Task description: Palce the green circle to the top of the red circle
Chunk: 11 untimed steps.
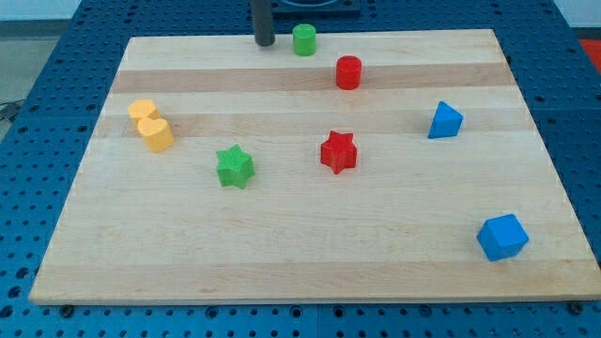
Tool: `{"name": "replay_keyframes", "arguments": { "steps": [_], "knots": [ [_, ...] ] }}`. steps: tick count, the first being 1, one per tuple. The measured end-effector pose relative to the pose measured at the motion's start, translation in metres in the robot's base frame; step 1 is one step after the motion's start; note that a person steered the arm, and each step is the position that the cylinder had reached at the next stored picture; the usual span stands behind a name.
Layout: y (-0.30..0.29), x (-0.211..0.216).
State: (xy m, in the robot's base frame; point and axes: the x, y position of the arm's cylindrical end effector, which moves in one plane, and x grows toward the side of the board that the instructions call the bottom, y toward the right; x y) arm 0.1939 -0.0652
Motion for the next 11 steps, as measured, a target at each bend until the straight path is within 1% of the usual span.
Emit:
{"name": "replay_keyframes", "arguments": {
  "steps": [1, 2, 3, 4, 6, 7, 8, 10, 11],
  "knots": [
    [0.011, -0.002],
    [0.034, 0.005],
    [0.105, 0.005],
    [0.124, 0.005],
    [0.127, 0.005],
    [0.081, 0.003],
    [0.067, 0.003],
    [0.081, 0.028],
    [0.081, 0.028]
  ]
}}
